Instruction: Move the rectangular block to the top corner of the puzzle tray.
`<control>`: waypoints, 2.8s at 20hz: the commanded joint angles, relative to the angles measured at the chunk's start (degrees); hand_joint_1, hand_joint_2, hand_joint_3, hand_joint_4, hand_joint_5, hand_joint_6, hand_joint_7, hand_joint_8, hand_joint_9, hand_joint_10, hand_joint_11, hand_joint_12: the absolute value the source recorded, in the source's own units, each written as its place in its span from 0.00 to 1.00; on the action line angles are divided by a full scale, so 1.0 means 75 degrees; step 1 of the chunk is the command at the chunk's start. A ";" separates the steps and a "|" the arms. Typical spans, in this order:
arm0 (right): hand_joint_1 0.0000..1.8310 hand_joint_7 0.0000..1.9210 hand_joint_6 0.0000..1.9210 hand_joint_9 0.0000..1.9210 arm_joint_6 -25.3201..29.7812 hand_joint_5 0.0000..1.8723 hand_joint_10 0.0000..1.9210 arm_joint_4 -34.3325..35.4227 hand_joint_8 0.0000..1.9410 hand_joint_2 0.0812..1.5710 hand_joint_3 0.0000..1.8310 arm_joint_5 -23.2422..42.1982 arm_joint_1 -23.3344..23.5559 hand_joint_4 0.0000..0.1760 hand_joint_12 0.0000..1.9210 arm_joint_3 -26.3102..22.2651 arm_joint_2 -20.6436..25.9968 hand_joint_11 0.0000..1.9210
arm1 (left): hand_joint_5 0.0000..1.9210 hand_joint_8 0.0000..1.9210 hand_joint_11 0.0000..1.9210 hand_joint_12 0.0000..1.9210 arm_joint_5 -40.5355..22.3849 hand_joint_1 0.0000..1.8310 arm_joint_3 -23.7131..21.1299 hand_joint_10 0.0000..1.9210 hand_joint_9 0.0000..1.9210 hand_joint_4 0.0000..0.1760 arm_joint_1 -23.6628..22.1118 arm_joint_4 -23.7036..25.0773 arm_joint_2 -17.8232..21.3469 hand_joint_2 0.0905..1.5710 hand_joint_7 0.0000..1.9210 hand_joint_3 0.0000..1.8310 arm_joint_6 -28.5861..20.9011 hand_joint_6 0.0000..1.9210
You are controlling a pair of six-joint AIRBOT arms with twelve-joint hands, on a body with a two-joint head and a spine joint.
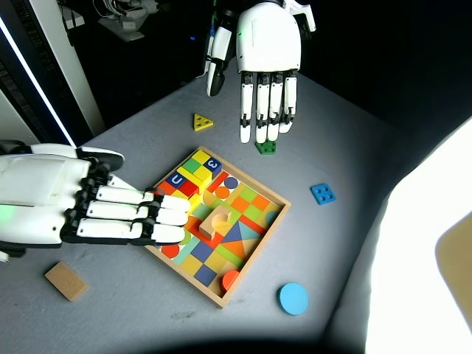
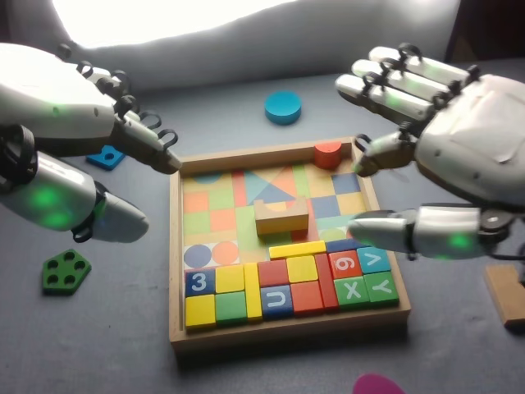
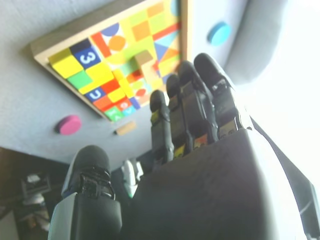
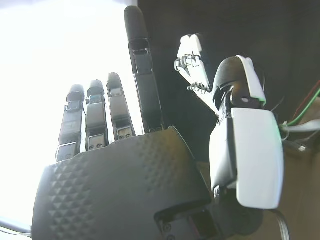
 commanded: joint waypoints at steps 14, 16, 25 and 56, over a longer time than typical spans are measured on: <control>0.00 0.06 0.10 0.00 -0.0883 0.43 0.00 -0.0265 0.01 0.67 0.00 0.2311 -0.0847 0.24 0.00 0.1352 -0.1962 0.00 | 0.17 0.00 0.00 0.52 0.0276 0.06 0.0572 0.00 0.18 0.24 -0.0609 0.0696 -0.0235 0.78 0.17 0.00 -0.0701 0.00; 0.00 0.06 0.09 0.00 -0.0882 0.42 0.00 -0.0265 0.01 0.67 0.00 0.1944 -0.0682 0.25 0.00 0.1491 -0.2065 0.00 | 0.17 0.00 0.00 0.53 0.0275 0.06 0.0589 0.00 0.18 0.25 -0.0612 0.0755 -0.0262 0.78 0.17 0.00 -0.0840 0.00; 0.00 0.07 0.09 0.00 -0.0031 0.41 0.00 -0.0314 0.01 0.66 0.00 -0.0383 0.0610 0.30 0.00 0.1798 -0.2033 0.00 | 0.16 0.00 0.00 0.54 0.0073 0.06 0.0580 0.00 0.19 0.28 -0.0606 0.0755 -0.0305 0.78 0.18 0.00 -0.1023 0.00; 0.00 0.16 0.11 0.00 0.0697 0.42 0.00 -0.0751 0.01 0.63 0.00 -0.0653 0.0265 0.00 0.00 0.2417 -0.2532 0.00 | 0.18 0.00 0.00 0.53 -0.0570 0.08 0.0560 0.00 0.19 0.25 -0.1003 0.0658 -0.0457 0.78 0.18 0.00 0.0106 0.00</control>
